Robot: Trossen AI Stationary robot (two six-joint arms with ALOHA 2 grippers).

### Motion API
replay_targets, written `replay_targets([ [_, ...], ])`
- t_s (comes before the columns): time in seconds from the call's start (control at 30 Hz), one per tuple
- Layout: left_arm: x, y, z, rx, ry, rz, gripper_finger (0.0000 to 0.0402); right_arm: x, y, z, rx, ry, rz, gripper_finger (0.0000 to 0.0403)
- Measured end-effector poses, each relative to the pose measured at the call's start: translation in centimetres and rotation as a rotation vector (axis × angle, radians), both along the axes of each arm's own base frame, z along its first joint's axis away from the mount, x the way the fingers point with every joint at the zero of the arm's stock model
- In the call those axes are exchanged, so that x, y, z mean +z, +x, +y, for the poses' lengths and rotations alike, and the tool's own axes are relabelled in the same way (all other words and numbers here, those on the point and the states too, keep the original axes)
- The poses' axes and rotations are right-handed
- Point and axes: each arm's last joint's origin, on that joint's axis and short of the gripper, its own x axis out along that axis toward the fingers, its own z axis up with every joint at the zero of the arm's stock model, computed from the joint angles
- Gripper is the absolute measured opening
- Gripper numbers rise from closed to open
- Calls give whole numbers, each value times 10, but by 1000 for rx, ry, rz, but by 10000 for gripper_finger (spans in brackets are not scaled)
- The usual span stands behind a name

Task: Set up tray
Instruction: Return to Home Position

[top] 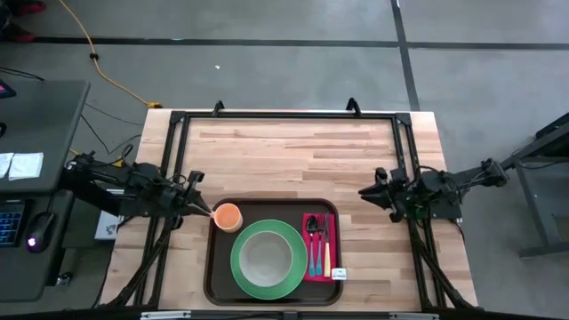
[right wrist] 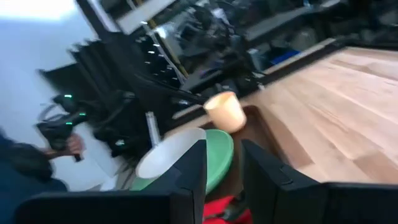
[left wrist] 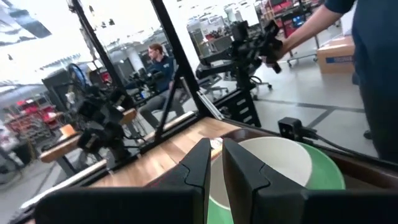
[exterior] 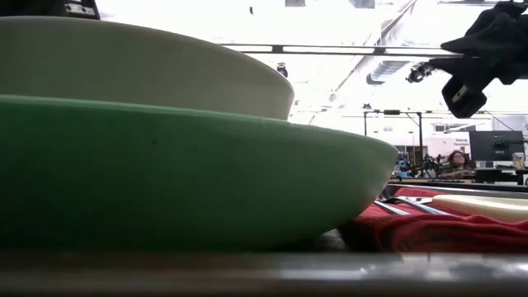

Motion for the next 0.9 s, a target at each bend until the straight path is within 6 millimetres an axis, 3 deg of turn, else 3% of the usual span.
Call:
replay_targets([
  [0.47, -3, 1, 1, 36, 168, -48, 74, -2, 1, 0, 0, -114, -26, 74],
  [0.6, -12, 3, 2, 92, 137, 23, 74, -2, 1, 0, -10, -117, -25, 74],
  [0.77, -37, 9, 0, 108, 73, -44, 74, -2, 1, -1, -30, -123, -26, 74],
  [0.9, -37, 9, 1, 115, 52, 1, 74, -2, 1, -1, -40, -123, -26, 74],
])
